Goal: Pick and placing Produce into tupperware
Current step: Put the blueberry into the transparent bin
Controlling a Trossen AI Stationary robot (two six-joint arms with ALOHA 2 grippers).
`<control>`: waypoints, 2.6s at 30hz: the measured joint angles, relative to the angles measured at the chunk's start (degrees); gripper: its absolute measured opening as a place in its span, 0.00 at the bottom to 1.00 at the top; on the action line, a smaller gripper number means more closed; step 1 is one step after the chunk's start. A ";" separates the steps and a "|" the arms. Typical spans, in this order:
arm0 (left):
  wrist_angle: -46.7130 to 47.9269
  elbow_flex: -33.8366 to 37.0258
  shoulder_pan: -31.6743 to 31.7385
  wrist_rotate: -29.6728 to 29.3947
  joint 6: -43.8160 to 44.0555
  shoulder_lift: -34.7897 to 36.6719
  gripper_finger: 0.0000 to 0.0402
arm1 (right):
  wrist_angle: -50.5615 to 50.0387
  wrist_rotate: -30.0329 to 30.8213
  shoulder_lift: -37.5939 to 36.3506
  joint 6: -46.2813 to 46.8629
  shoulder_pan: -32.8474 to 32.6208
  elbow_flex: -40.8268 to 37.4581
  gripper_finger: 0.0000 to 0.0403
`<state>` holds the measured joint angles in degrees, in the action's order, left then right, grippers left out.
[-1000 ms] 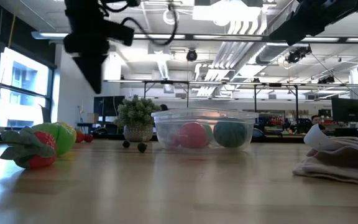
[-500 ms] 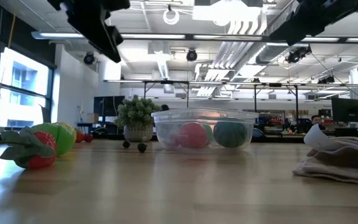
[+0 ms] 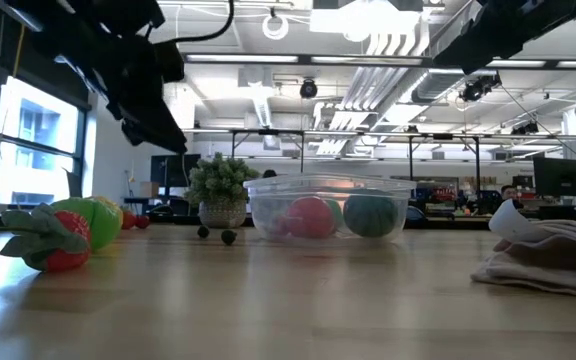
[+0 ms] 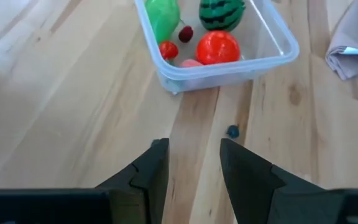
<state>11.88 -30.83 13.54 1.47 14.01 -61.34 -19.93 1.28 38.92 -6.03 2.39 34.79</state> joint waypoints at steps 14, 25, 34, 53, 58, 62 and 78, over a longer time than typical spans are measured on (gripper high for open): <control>-5.55 0.02 -0.04 -0.59 -12.57 -10.77 0.33 | -0.17 0.00 0.00 -0.01 0.00 0.00 0.00; -10.60 0.02 -0.04 -2.60 -19.64 -21.62 0.33 | -0.39 0.00 0.00 0.01 0.00 0.00 0.00; -13.59 0.02 -0.04 -5.02 -19.65 -25.85 0.33 | -0.39 0.00 0.00 0.01 0.00 0.00 0.00; -16.61 0.02 -0.04 -4.11 -18.02 -26.01 0.33 | -0.41 0.00 0.02 -0.01 -0.01 0.00 0.00; -16.70 0.02 -0.02 -5.00 -17.39 -26.01 0.33 | -0.42 0.00 0.01 0.00 -0.02 0.00 0.00; -16.80 0.02 -0.02 -5.17 -17.06 -26.01 0.33 | -0.43 0.00 0.00 -0.01 0.00 0.00 0.00; -19.89 -0.18 -0.02 -4.94 -15.15 -30.37 0.33 | -0.49 0.00 0.02 -0.01 -0.02 0.00 0.00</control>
<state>-8.01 -31.00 13.52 -3.46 -1.14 -91.71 -20.43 1.27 38.94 -6.04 2.37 34.79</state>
